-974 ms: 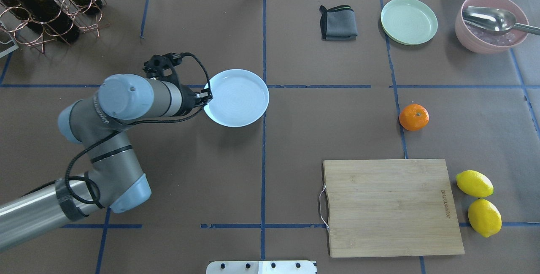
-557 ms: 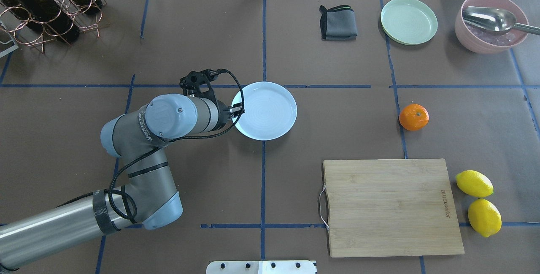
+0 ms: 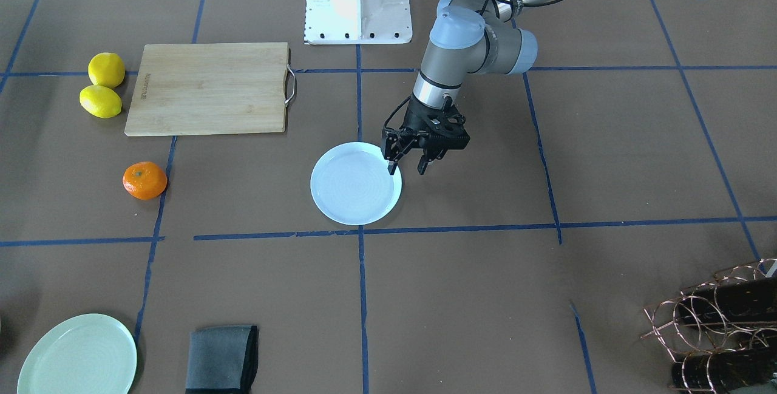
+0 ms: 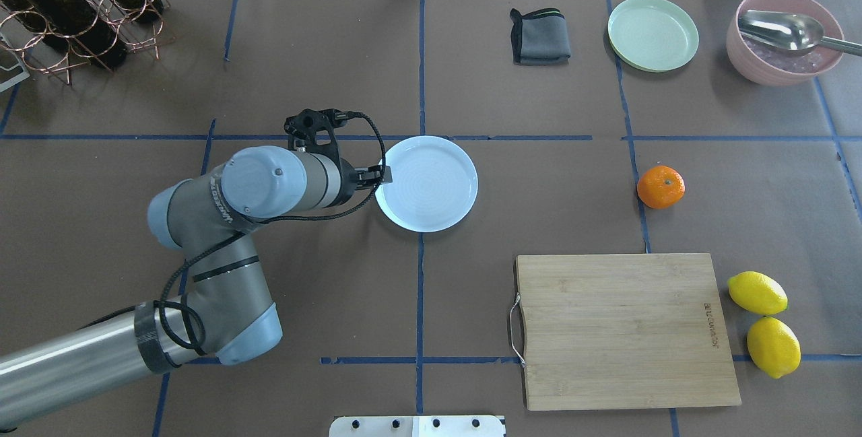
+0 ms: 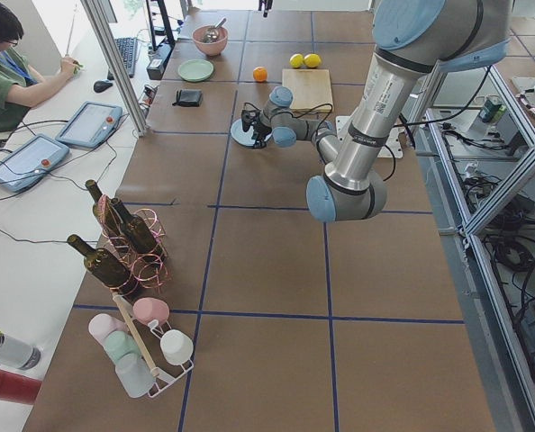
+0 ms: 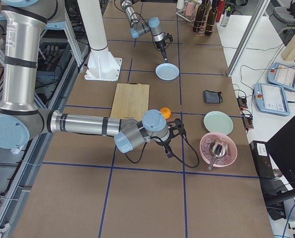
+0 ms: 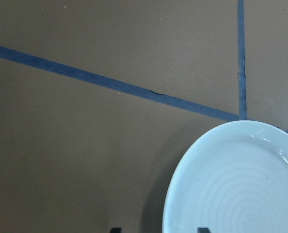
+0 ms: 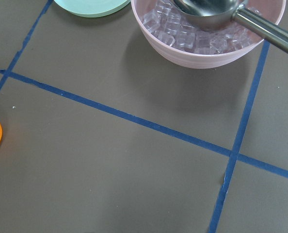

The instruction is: Pick orange to plate

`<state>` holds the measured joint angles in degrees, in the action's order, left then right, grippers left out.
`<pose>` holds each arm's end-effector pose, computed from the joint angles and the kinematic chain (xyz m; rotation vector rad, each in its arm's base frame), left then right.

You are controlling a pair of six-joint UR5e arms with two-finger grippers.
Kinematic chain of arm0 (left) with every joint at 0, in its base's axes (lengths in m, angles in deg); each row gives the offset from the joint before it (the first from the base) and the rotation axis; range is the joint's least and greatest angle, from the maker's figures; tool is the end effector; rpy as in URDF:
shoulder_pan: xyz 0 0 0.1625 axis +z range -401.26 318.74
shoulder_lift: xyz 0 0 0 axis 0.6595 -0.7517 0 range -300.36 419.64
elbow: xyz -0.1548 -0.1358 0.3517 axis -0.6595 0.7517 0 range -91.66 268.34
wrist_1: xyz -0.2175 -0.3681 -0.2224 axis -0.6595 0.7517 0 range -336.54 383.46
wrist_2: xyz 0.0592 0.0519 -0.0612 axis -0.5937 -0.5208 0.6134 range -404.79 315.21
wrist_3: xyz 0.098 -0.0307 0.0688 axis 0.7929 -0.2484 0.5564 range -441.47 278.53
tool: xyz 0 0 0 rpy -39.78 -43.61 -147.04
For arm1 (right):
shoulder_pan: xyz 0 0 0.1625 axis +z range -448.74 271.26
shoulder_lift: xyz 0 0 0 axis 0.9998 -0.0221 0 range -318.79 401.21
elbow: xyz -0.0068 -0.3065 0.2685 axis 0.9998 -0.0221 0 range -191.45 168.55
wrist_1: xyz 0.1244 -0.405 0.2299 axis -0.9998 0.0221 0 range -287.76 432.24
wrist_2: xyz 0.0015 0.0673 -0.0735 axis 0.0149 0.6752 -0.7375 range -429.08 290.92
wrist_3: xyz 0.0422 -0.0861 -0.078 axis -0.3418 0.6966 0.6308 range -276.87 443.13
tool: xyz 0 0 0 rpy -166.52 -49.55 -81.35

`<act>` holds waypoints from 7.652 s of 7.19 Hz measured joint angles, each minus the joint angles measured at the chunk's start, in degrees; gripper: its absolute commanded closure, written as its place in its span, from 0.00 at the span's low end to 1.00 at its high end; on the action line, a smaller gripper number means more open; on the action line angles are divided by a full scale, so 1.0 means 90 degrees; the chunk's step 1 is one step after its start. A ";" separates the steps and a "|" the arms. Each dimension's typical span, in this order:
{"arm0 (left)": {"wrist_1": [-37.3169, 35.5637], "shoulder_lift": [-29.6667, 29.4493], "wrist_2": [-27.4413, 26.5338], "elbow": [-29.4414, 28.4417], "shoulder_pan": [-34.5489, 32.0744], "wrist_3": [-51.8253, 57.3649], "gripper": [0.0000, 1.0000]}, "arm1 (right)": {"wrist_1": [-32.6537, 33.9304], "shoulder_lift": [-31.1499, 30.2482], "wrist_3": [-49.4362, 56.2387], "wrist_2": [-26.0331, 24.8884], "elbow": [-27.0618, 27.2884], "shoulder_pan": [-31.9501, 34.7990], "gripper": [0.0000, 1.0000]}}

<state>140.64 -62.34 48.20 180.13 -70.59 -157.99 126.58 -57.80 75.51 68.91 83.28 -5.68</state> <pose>0.5980 -0.4814 0.2235 0.3449 1.0098 -0.2221 -0.0225 -0.5274 0.6182 0.4072 -0.8746 -0.2184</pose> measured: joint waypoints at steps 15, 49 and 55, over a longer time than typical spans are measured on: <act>-0.2531 0.4602 0.4506 0.0989 -0.6954 1.0153 0.00 | 0.0300 0.1455 -0.3327 -0.2131 0.0467 -0.3200 0.00; -0.3086 0.4880 0.4779 0.1265 -0.6994 0.9434 0.00 | 0.4762 0.3798 -0.0213 -0.1697 0.0527 -0.2267 0.00; -0.3075 0.4868 0.4973 0.1374 -0.6979 0.9491 0.00 | 0.4626 0.0862 0.1247 -0.1130 0.0708 0.0066 0.00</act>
<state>112.97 -18.53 92.96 192.49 -133.40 -72.56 168.21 -50.04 86.73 58.74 89.64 -5.08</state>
